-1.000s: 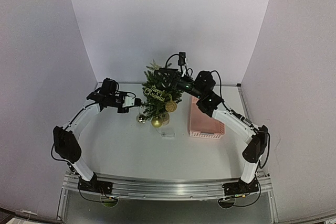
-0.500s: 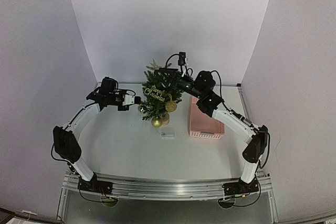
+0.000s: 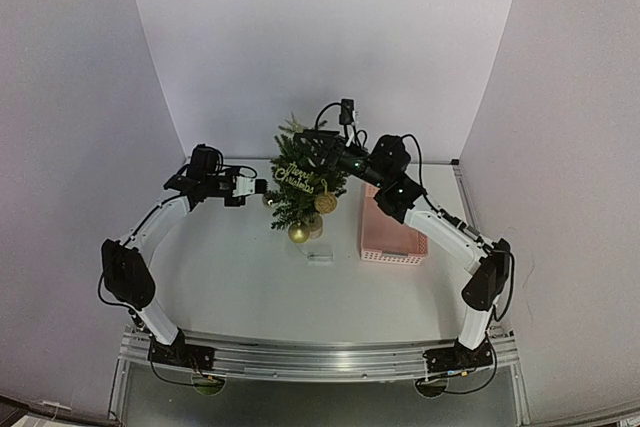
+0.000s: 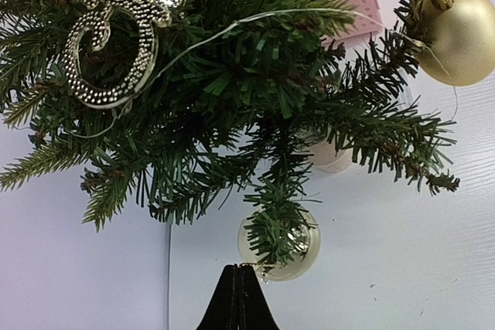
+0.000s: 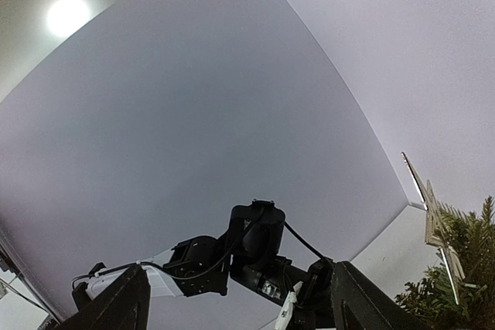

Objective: Decorate the small christmas tree

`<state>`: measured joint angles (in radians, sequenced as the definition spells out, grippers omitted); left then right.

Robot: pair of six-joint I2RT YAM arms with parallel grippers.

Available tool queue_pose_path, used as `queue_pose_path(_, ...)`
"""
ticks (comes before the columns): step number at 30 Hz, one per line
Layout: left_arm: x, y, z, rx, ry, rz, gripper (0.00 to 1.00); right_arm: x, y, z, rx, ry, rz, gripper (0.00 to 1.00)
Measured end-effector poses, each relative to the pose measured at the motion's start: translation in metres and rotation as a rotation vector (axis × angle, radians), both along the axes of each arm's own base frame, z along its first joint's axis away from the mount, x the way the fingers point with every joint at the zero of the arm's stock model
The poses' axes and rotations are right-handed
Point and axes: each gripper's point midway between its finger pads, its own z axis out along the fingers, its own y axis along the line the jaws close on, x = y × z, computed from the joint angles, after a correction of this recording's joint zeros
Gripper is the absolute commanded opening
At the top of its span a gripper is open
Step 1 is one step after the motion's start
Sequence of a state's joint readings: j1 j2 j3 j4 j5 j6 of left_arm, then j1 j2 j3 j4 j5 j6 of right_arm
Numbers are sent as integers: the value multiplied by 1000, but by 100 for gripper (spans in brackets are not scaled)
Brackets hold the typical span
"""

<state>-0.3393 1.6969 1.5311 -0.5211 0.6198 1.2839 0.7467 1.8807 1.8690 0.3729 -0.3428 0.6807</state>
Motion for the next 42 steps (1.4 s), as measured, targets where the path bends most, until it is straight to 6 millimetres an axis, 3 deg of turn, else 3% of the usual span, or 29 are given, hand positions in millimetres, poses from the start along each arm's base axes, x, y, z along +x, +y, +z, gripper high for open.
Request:
queue_pose_path(19,-20,-7,-7,-4,35,-115,0,-2,-2,4,5,-5,-2,78)
queue_pose_path(42,-15,-20,-6,-25,-17,-154,0,-2,-2,4,5,-4,-3,79)
